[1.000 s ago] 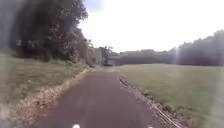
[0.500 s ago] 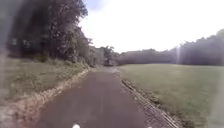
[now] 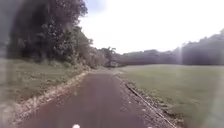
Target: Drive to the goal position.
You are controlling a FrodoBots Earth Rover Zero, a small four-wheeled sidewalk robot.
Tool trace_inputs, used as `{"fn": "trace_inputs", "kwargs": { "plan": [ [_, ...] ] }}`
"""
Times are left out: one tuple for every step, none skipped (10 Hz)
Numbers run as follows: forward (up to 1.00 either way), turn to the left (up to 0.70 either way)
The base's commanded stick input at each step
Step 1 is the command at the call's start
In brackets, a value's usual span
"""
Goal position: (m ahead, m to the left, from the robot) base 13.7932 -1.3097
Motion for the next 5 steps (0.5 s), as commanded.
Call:
{"fn": "trace_inputs", "kwargs": {
  "plan": [
    [0.85, -0.04],
    [0.85, 0.0],
    [0.85, 0.0],
    [0.85, 0.0],
    [0.85, 0.0]
  ]
}}
